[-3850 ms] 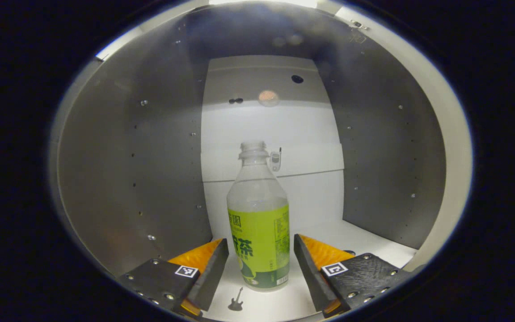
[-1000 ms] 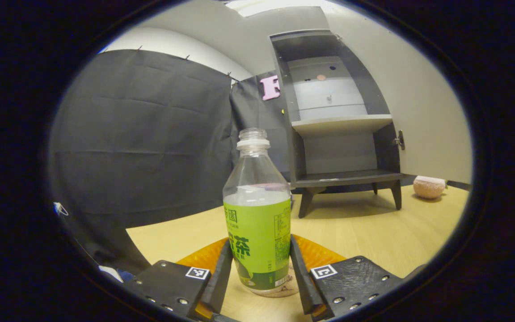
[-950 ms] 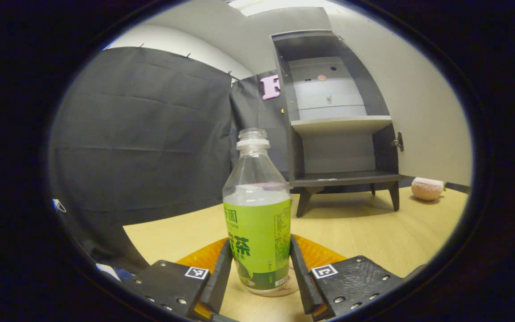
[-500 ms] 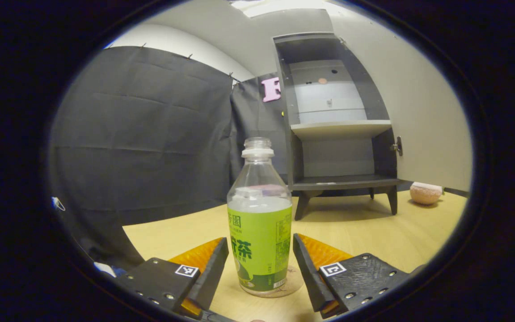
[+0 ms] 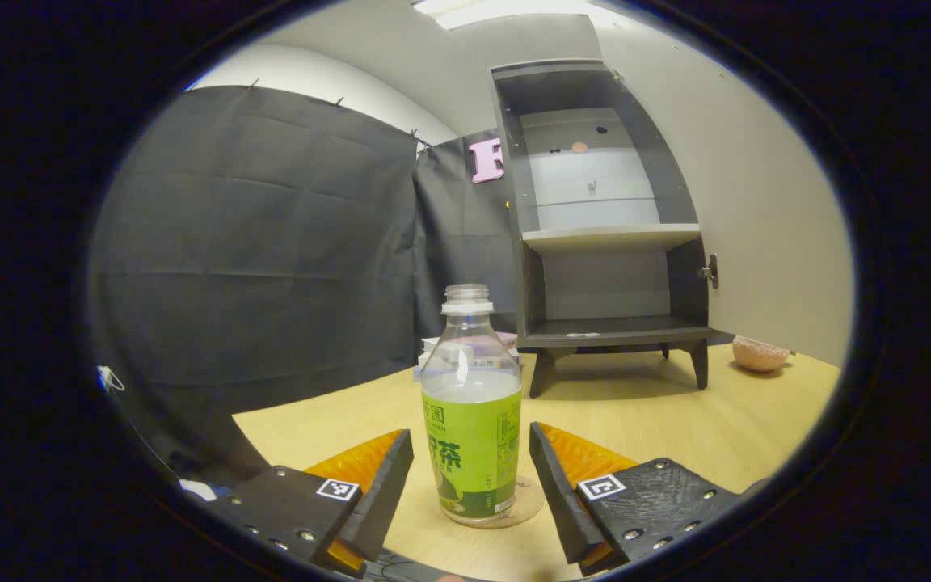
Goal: Open the cabinet door with the right hand, grasp the bottle in the cabinet with the left hand and place it on the coaster, then close the cabinet door with the right hand.
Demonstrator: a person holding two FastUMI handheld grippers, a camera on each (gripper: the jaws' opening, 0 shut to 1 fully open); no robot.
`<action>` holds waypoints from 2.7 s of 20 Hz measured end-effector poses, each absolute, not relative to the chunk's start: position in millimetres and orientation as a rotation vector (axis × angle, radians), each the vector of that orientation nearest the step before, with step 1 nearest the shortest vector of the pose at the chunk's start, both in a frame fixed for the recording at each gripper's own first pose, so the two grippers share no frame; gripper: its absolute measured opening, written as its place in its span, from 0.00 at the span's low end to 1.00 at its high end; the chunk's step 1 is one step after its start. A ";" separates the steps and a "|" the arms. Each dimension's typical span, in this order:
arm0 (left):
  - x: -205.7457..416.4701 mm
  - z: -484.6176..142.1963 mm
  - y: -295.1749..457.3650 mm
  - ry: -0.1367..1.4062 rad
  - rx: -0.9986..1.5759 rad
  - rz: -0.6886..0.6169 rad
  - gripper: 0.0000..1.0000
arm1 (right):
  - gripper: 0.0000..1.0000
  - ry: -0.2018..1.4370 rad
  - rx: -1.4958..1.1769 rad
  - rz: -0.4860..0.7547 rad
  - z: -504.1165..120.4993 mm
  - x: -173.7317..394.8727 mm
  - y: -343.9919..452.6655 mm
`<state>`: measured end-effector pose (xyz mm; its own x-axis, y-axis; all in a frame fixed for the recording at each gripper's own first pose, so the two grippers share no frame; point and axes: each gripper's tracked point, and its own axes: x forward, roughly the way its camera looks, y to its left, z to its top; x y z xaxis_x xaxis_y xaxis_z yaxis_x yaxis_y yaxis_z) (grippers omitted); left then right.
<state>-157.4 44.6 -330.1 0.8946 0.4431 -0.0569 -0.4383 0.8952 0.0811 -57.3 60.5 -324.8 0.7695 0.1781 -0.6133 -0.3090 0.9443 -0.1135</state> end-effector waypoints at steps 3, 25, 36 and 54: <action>-179.3 -311.2 38.6 0.082 0.078 0.455 0.86 | 0.96 0.619 -0.222 0.251 -320.8 -57.8 54.5; -194.5 -13.8 -72.5 -0.020 0.051 0.124 0.86 | 0.97 0.121 0.039 0.136 -86.9 9.2 13.4; -179.3 26.8 -47.6 -0.010 0.068 0.099 0.86 | 0.92 0.020 0.161 0.167 -9.3 17.9 46.0; -85.1 5.7 69.7 0.003 0.029 0.077 0.86 | 0.93 0.062 0.163 0.190 3.2 42.6 181.7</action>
